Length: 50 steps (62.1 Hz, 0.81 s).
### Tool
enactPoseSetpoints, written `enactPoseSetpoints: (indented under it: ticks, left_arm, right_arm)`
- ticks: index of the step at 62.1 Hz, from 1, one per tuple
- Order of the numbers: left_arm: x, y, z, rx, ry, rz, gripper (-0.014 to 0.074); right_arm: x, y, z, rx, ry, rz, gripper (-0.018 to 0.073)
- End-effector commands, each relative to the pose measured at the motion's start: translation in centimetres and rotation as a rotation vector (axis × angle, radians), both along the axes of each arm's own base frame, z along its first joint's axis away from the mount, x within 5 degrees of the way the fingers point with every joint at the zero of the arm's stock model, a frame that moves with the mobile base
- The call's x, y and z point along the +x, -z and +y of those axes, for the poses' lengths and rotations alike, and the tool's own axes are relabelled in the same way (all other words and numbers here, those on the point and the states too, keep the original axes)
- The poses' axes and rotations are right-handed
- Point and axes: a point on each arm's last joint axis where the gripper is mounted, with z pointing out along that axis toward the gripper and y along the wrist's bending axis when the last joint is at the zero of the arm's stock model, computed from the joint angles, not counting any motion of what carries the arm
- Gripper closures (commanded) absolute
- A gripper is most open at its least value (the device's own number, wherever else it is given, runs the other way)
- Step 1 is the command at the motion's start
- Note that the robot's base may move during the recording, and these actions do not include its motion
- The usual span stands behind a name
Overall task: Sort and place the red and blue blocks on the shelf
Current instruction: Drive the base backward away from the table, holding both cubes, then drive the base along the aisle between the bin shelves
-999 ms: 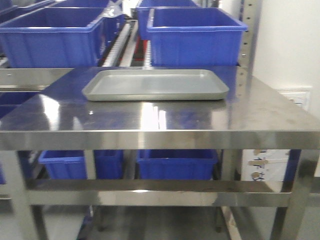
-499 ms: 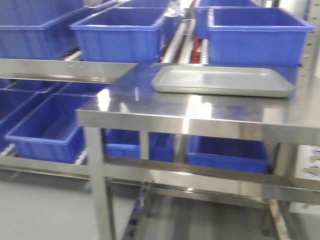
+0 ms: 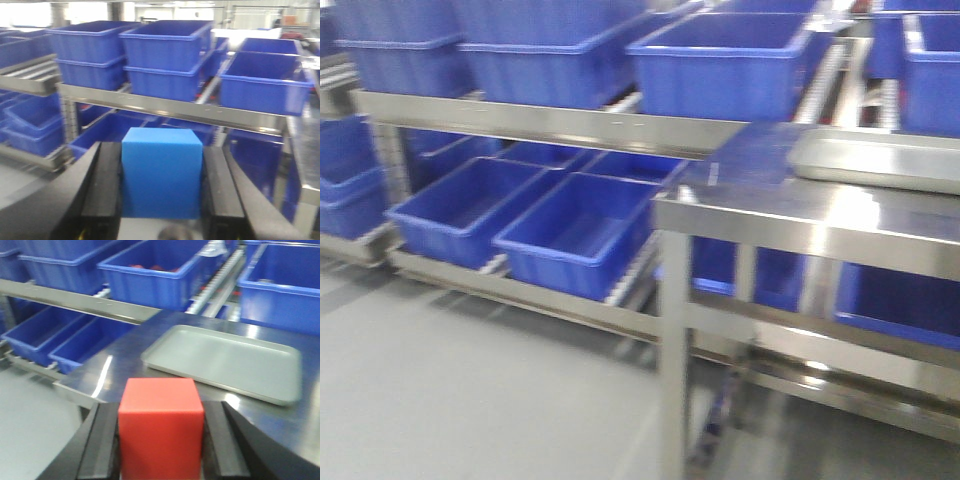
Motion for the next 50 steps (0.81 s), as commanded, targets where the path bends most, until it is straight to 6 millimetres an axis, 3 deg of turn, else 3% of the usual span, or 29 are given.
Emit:
enactPoseSetpoints:
  ticks: [1, 50]
  left_arm:
    - [-0.12, -1.74, 0.16, -0.014, -0.017, -0.109, 0.0471]
    - [-0.12, -1.74, 0.16, -0.014, -0.017, -0.109, 0.0471]
  right_arm:
    - [-0.09, -1.68, -0.09, -0.009, 0.010, -0.111, 0.0475]
    - [-0.09, -1.68, -0.09, -0.009, 0.010, -0.111, 0.0475]
